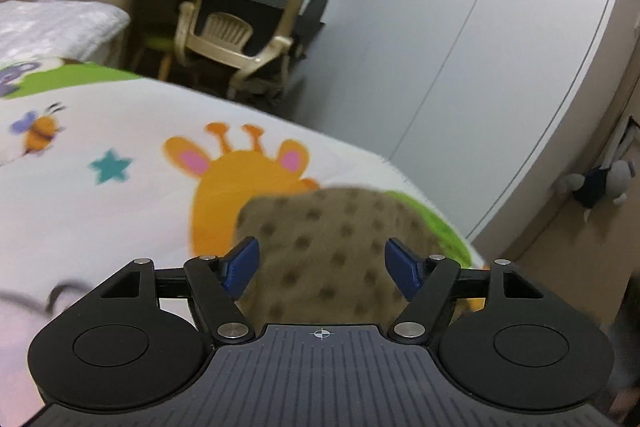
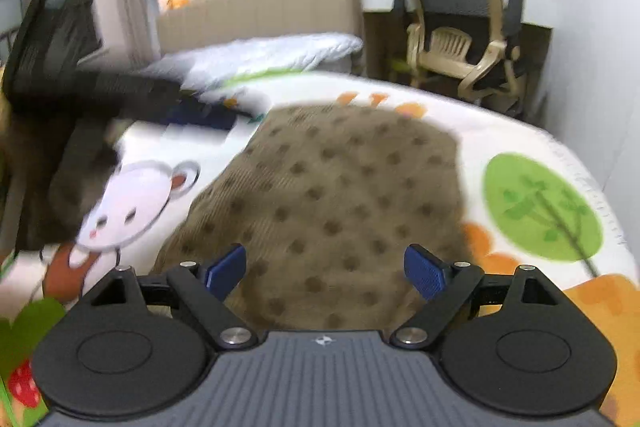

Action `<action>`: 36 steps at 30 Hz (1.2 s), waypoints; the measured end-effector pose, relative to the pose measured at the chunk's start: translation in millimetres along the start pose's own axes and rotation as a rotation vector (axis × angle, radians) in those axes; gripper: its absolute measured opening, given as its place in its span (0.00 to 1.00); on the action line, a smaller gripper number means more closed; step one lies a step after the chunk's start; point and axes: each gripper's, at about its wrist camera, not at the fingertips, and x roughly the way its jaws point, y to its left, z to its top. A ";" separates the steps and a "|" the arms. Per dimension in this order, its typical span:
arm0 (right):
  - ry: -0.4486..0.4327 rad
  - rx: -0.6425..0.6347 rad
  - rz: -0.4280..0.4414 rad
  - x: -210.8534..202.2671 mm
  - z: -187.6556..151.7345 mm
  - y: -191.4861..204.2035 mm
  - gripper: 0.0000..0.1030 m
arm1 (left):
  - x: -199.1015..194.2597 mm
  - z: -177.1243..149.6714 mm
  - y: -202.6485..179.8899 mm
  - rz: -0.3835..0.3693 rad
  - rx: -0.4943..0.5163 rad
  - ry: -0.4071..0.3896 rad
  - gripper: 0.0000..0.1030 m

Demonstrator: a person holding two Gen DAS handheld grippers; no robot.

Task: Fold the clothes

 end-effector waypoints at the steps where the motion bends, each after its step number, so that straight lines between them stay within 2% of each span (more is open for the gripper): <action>1: -0.018 0.016 -0.015 -2.5 4.9 -5.6 0.85 | -0.1 -9.4 1.0 0.011 0.000 0.013 0.68; 5: -0.064 0.098 -0.084 6.3 25.0 -22.8 0.85 | 2.2 -38.5 7.0 0.021 -0.033 0.036 0.68; 7: -0.066 0.130 -0.108 18.0 33.7 -26.9 0.85 | 2.5 -45.0 13.1 0.012 -0.071 0.030 0.72; 9: -0.064 0.145 -0.113 30.3 41.1 -26.1 0.85 | 4.5 -49.2 17.9 0.014 -0.082 0.022 0.81; 13: -0.063 0.103 -0.124 54.4 49.9 -13.4 0.85 | 5.8 -59.0 20.2 0.013 -0.056 -0.029 0.83; 15: -0.039 0.058 -0.161 69.9 51.4 -8.0 0.85 | 5.0 -59.0 19.5 0.012 -0.055 -0.036 0.84; 19: -0.003 0.021 -0.246 97.8 52.1 -10.2 0.92 | 5.9 -59.1 24.7 -0.018 -0.088 -0.040 0.87; 24: 0.000 0.032 -0.260 80.1 53.8 -9.1 0.92 | 6.4 -59.4 27.9 -0.042 -0.105 -0.040 0.90; 29: -0.026 -0.033 -0.189 35.4 37.4 3.8 0.92 | 8.1 -60.0 31.1 -0.056 -0.119 -0.041 0.91; 32: 0.008 -0.089 -0.146 24.5 16.3 13.7 0.92 | 8.3 -60.1 31.1 -0.057 -0.121 -0.042 0.91; 34: 0.062 -0.146 -0.170 32.6 -1.0 19.4 0.92 | 8.5 -60.4 30.7 -0.057 -0.120 -0.042 0.91; 36: 0.069 -0.147 -0.196 38.0 -11.7 18.9 0.96 | 8.7 -60.5 30.4 -0.058 -0.121 -0.042 0.92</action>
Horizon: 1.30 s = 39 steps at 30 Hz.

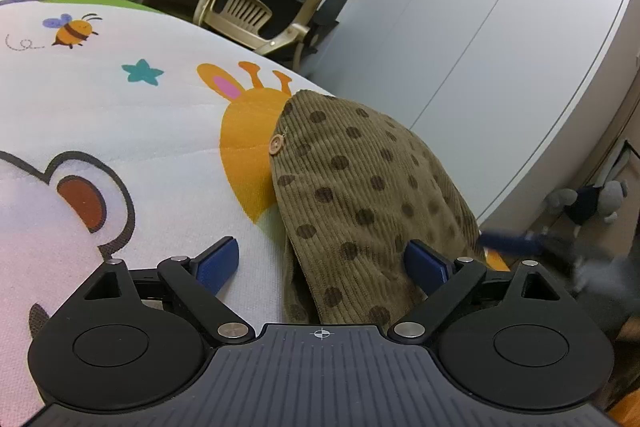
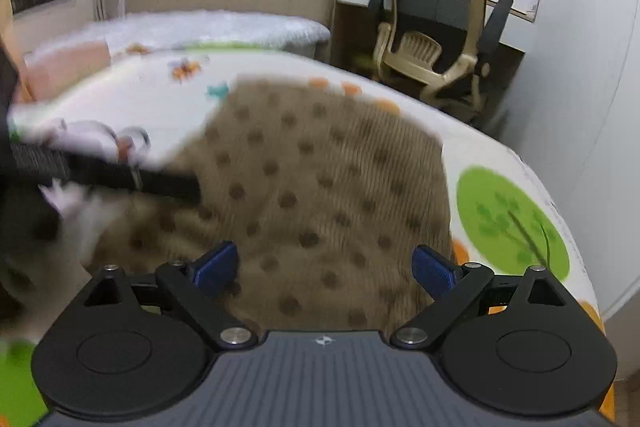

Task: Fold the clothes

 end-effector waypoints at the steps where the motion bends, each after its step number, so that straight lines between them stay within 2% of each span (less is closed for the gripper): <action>1: 0.002 0.024 0.001 1.3 -0.4 -2.7 0.98 | 0.1 0.0 0.0 -0.001 -0.001 0.000 0.92; 5: 0.010 0.064 0.023 1.5 4.3 -10.3 0.98 | -0.1 -0.2 0.0 -0.005 -0.004 -0.001 0.93; 8: -0.027 0.047 0.034 -8.1 17.1 -12.3 0.98 | -0.1 -0.5 -1.2 -0.002 0.000 -0.001 0.93; 12: -0.092 0.112 0.048 -10.6 49.1 -22.4 0.98 | 0.0 -0.4 -1.1 -0.004 -0.001 -0.001 0.94; 16: -0.112 0.118 0.040 12.2 86.7 -20.2 0.96 | 0.4 -0.1 -1.0 -0.006 -0.003 -0.001 0.94; 19: -0.040 0.116 -0.013 51.6 100.4 -15.5 0.93 | 0.9 0.0 -0.7 -0.008 -0.006 -0.001 0.94; 23: 0.028 0.148 -0.056 93.0 91.2 -20.4 0.95 | 0.7 0.2 1.4 -0.021 -0.019 -0.003 0.95; 26: 0.039 0.195 -0.042 97.6 87.6 -29.5 0.97 | 0.9 0.5 2.8 -0.029 -0.027 -0.003 0.96; 34: -0.019 0.193 -0.042 53.4 75.1 -33.1 0.96 | 1.2 1.2 4.1 -0.034 -0.030 -0.003 0.96; 39: 0.001 0.188 -0.082 31.8 43.5 -42.6 0.97 | 1.9 1.2 3.8 -0.033 -0.030 -0.004 0.96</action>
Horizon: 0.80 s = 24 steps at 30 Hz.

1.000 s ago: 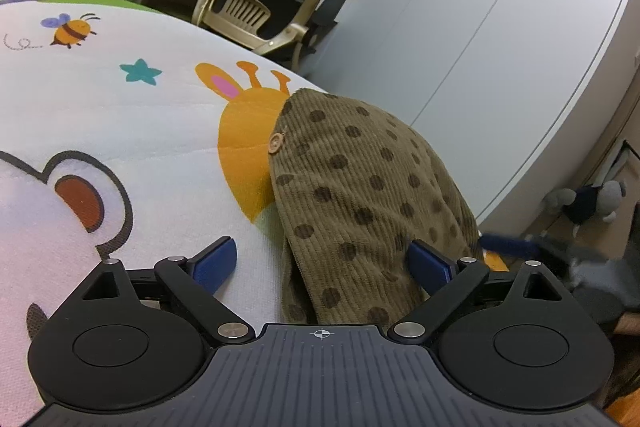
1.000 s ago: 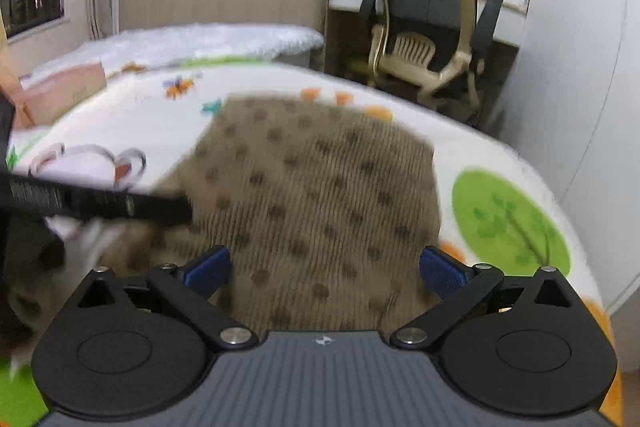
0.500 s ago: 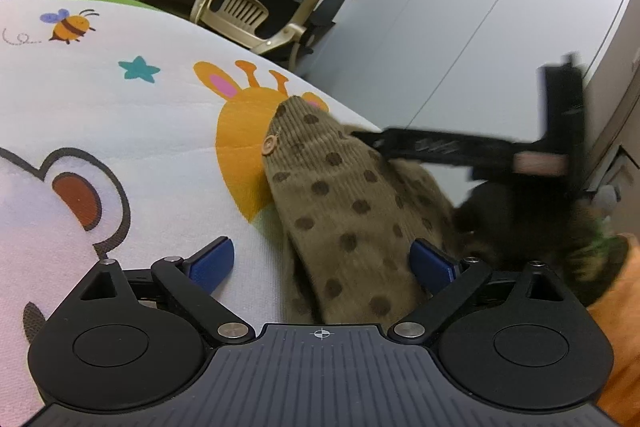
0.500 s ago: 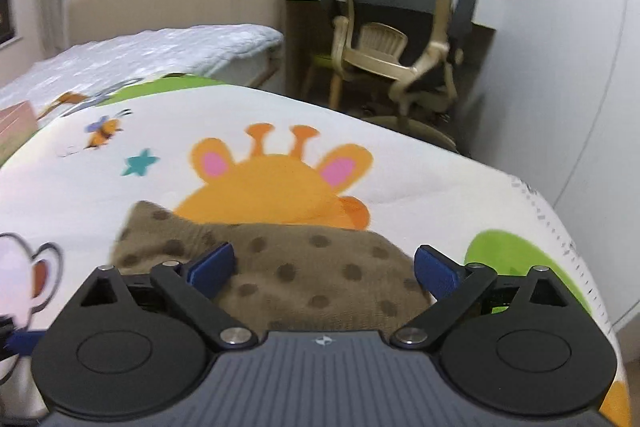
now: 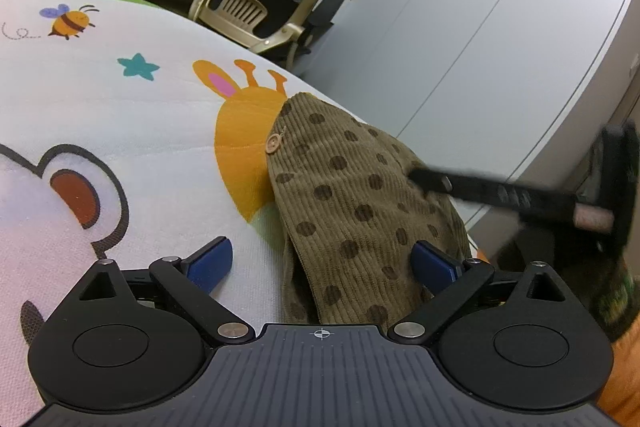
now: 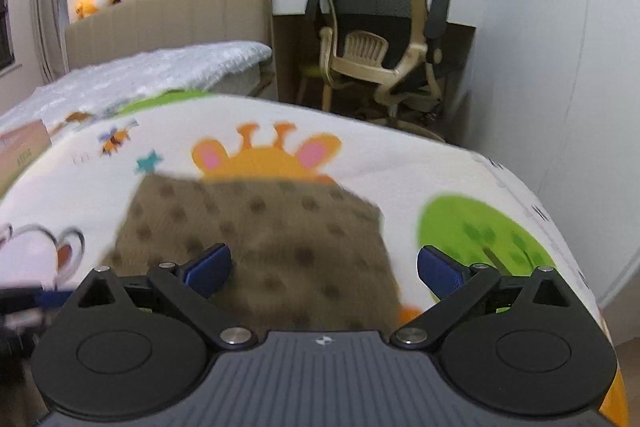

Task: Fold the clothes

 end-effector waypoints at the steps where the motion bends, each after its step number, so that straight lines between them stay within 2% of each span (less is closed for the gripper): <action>1: 0.006 -0.002 -0.014 0.3 -7.2 -3.1 0.97 | -0.2 0.0 -0.2 0.001 0.000 0.000 0.96; 6: -0.006 0.079 0.005 1.5 -27.1 -18.3 0.98 | -6.0 0.8 1.5 0.002 -0.034 0.009 0.96; 12: -0.042 0.100 0.032 0.4 -35.7 -23.3 0.99 | -1.6 31.5 13.2 -0.075 -0.207 0.025 0.96; 13: -0.041 0.109 0.041 0.8 -35.2 -24.4 0.99 | 4.0 38.8 12.8 -0.067 -0.214 0.029 0.96; 15: -0.039 0.127 0.055 0.8 -35.6 -26.5 0.99 | 18.6 52.1 10.0 -0.031 -0.197 0.040 0.96; 18: -0.039 0.140 0.066 1.2 -35.8 -27.3 0.99 | 49.3 63.5 3.9 -0.005 -0.147 0.108 0.96; 22: -0.040 0.156 0.080 2.0 -36.1 -30.2 1.00 | 82.1 66.9 -0.1 -0.008 -0.143 0.180 0.96; 24: -0.040 0.173 0.089 2.4 -37.0 -32.9 1.00 | 83.1 70.6 -8.4 0.013 -0.105 0.184 0.84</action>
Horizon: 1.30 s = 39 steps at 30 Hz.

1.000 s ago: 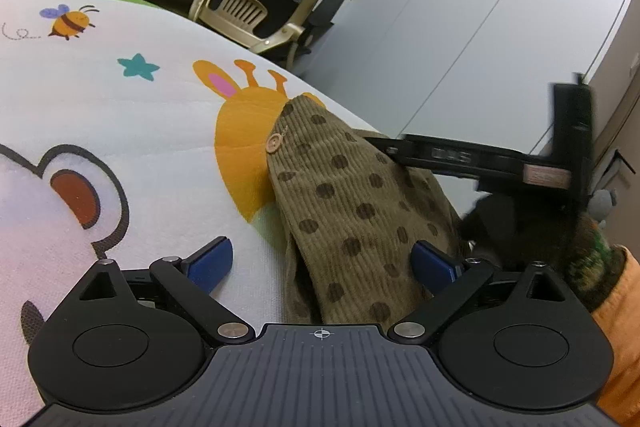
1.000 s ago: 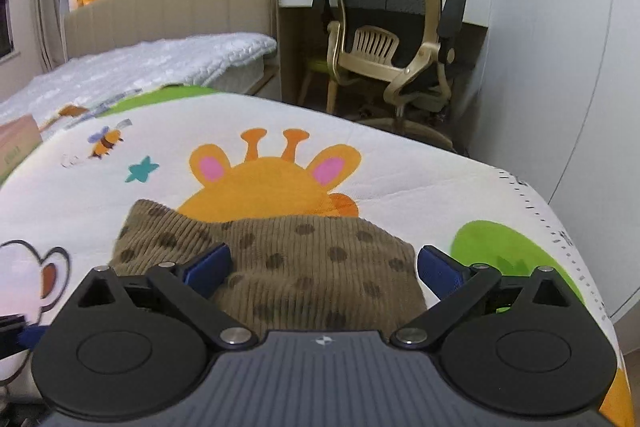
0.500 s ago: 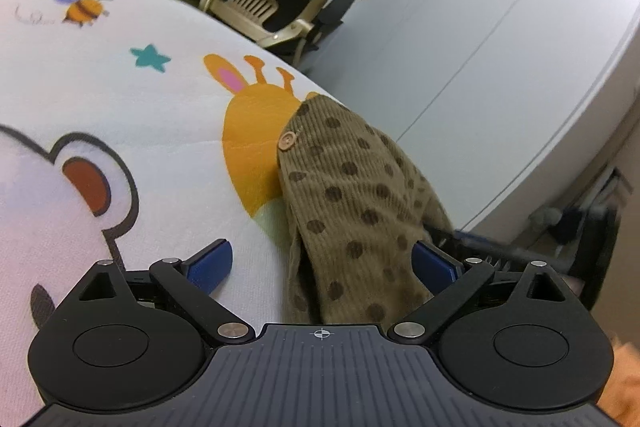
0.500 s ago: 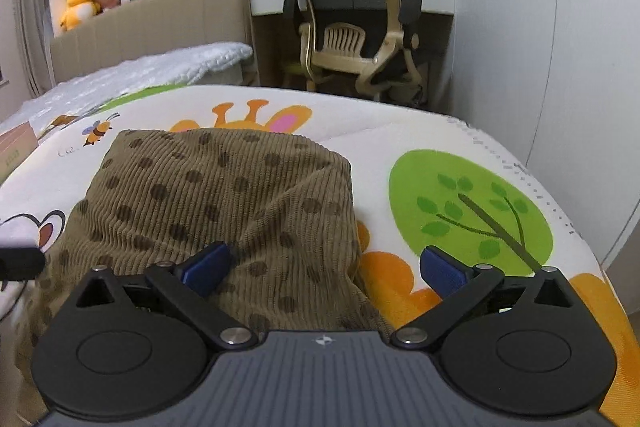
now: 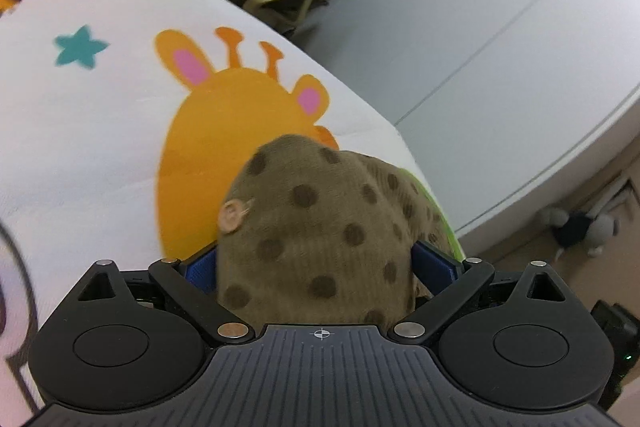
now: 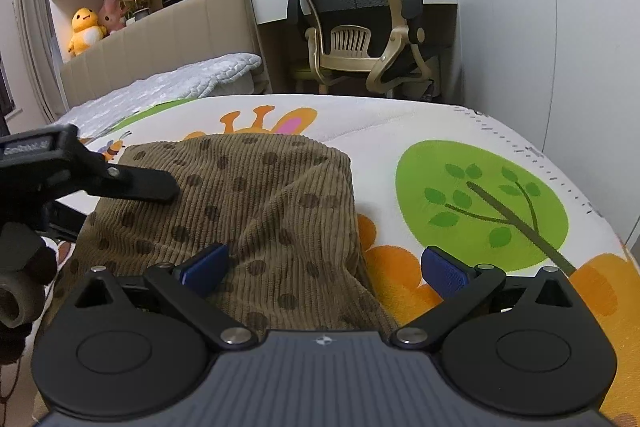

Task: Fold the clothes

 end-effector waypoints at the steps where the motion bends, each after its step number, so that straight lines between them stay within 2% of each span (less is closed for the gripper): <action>1: 0.000 0.009 0.005 0.0 -0.2 -1.4 1.00 | -3.8 1.2 -5.7 0.006 0.017 -0.007 0.81; 3: -0.002 0.026 0.015 -0.3 -0.6 -4.0 1.00 | -16.7 1.5 -20.3 -0.013 0.085 -0.052 0.72; 5: -0.003 0.039 0.022 -0.1 -0.6 -5.7 1.00 | -24.8 -0.8 -35.4 -0.018 0.171 -0.086 0.70; 6: 0.000 0.042 0.021 0.5 -0.6 -6.2 1.00 | -26.0 -2.9 -41.9 -0.005 0.209 -0.095 0.70; 8: 0.015 0.044 0.010 3.1 -0.4 -6.0 1.00 | -19.4 -5.0 -43.5 0.054 0.219 -0.090 0.70; 10: 0.019 0.045 0.011 3.9 -0.3 -6.0 1.00 | -12.9 -4.6 -34.3 0.086 0.180 -0.076 0.69; 14: 0.021 0.047 0.018 4.5 -0.4 -6.2 1.00 | -12.8 -3.2 -20.3 0.076 0.134 -0.060 0.70; 18: 0.023 0.053 0.025 5.0 -0.6 -7.2 1.00 | -14.1 -0.9 -15.8 0.058 0.118 -0.058 0.76; 22: 0.024 0.065 0.039 5.6 -0.6 -10.4 1.00 | -17.6 -4.2 3.0 -0.059 0.031 -0.044 0.88; 25: 0.026 0.074 0.050 6.1 -0.7 -12.9 1.00 | -17.7 -6.9 22.4 -0.141 -0.065 -0.029 0.88; 26: 0.026 0.076 0.052 6.3 -0.8 -13.6 1.00 | -18.2 -7.5 27.7 -0.136 -0.090 -0.030 0.77; 29: 0.025 0.074 0.058 5.7 -1.4 -13.7 1.00 | -17.7 -5.0 32.3 -0.088 -0.110 -0.035 0.70; 34: 0.028 0.075 0.061 5.4 -2.0 -13.8 1.00 | -19.7 -2.2 17.2 -0.013 -0.051 -0.051 0.72; 35: 0.029 0.075 0.063 5.4 -2.1 -13.8 1.00 | -20.9 -3.3 16.6 -0.006 -0.055 -0.052 0.74; 39: 0.033 0.076 0.065 5.7 -2.4 -14.3 1.00 | -30.0 -16.9 15.9 -0.049 -0.060 -0.015 0.84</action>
